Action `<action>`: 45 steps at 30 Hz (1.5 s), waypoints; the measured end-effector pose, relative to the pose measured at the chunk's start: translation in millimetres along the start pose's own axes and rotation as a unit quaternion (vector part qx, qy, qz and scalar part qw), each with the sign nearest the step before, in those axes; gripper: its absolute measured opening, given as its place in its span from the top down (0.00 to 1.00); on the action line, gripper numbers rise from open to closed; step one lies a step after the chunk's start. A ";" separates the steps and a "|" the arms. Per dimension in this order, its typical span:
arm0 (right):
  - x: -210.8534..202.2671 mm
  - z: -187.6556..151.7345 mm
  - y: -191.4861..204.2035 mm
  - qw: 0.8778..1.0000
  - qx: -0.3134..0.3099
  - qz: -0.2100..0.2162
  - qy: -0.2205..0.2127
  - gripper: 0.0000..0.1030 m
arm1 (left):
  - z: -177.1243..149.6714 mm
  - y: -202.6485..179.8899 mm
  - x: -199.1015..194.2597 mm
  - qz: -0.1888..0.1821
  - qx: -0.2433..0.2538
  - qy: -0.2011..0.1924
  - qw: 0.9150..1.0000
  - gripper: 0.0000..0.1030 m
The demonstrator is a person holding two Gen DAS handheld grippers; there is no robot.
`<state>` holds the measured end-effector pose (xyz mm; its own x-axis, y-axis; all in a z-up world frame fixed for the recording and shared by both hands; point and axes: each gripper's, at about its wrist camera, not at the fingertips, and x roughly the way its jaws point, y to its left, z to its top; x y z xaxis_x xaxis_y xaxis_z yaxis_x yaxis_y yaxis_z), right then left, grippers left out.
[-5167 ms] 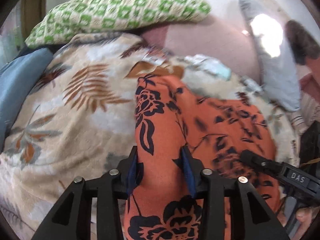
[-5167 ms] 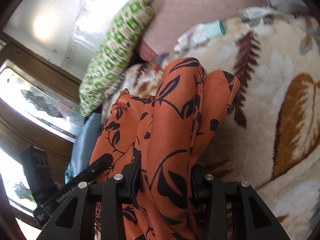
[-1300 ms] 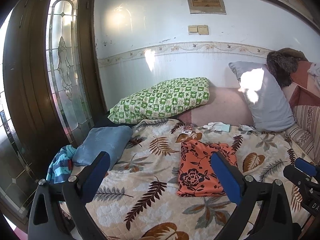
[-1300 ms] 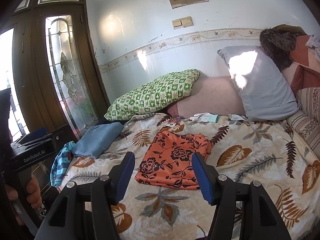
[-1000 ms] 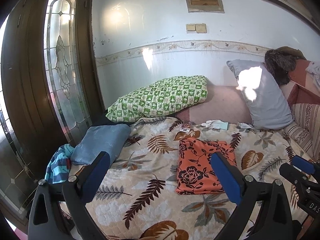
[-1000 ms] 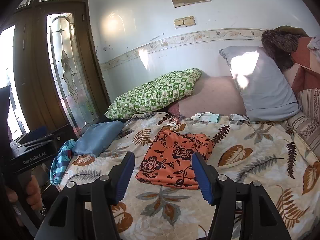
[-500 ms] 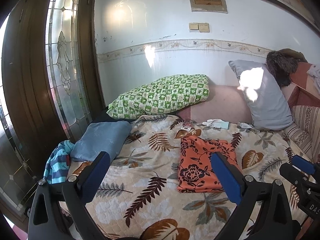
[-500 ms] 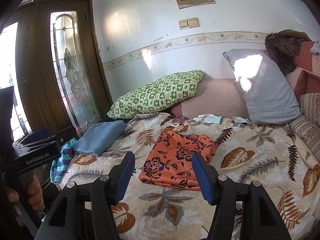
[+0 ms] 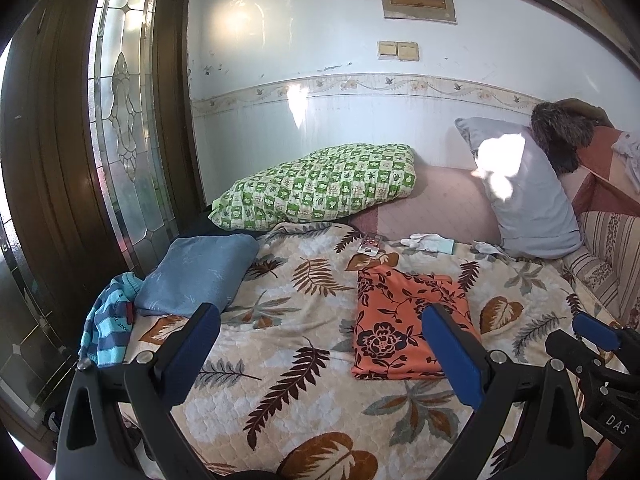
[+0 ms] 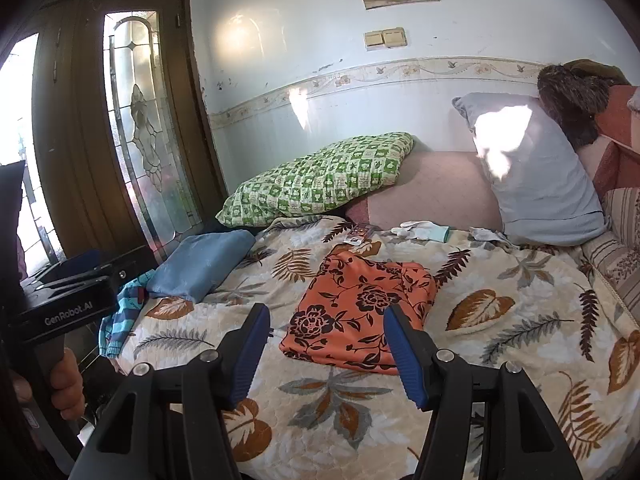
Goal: Fold small clothes
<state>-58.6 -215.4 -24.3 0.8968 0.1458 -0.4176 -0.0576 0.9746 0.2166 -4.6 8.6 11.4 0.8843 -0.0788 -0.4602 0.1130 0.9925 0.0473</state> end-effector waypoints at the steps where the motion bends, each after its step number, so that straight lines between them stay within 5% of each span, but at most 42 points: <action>1: 0.0 0.3 1.1 1.000 -0.002 0.000 0.000 0.39 | 0.0 1.3 0.1 0.000 -0.002 0.000 1.000 0.02; 45: 34.3 -6.5 40.4 0.999 -0.037 0.015 0.025 0.39 | -18.9 33.2 27.0 -0.008 -0.028 0.028 0.999 0.02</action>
<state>-33.0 -169.9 -35.6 0.8707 0.1827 -0.4565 -0.1189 0.9791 0.1650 14.5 41.2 -16.3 0.8554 -0.0899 -0.5101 0.0997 0.9950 -0.0082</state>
